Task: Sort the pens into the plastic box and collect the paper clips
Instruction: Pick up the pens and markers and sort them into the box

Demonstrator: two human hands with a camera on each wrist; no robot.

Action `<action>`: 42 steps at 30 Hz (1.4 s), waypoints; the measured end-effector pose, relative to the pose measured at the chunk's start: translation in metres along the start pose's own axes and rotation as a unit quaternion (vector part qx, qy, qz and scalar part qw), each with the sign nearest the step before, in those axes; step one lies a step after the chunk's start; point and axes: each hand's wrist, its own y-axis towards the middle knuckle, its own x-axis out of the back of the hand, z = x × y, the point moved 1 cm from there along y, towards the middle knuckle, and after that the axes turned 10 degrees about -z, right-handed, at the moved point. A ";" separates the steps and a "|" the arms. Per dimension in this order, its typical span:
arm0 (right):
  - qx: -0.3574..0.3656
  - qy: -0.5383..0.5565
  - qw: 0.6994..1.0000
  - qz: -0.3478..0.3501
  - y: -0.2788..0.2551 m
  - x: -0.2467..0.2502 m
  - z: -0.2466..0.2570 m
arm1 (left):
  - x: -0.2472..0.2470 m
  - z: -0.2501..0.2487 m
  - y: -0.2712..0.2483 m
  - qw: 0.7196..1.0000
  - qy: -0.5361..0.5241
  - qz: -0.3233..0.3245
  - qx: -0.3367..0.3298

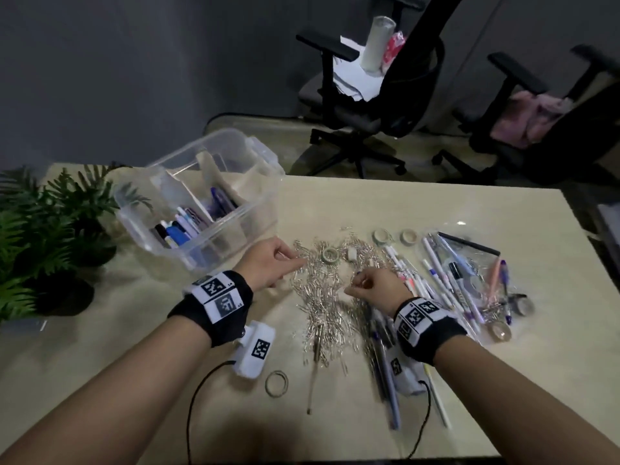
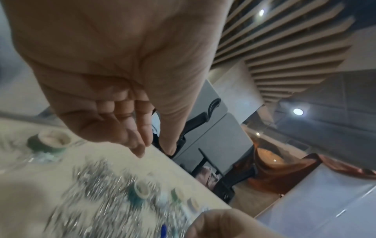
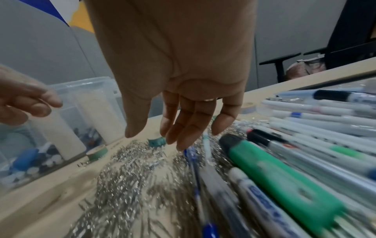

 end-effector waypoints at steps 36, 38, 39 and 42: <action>0.016 -0.208 0.977 0.040 0.028 -0.018 -0.030 | -0.110 0.051 -0.027 0.962 0.228 -0.073 0.132; 0.013 -0.175 0.984 0.043 0.029 -0.014 -0.030 | -0.112 0.053 -0.027 0.955 0.263 -0.042 0.134; 0.013 -0.152 0.987 0.039 0.028 -0.010 -0.031 | -0.112 0.053 -0.026 0.952 0.272 -0.033 0.136; 0.011 -0.097 0.995 0.023 0.027 0.002 -0.034 | -0.110 0.051 -0.023 0.955 0.262 -0.015 0.137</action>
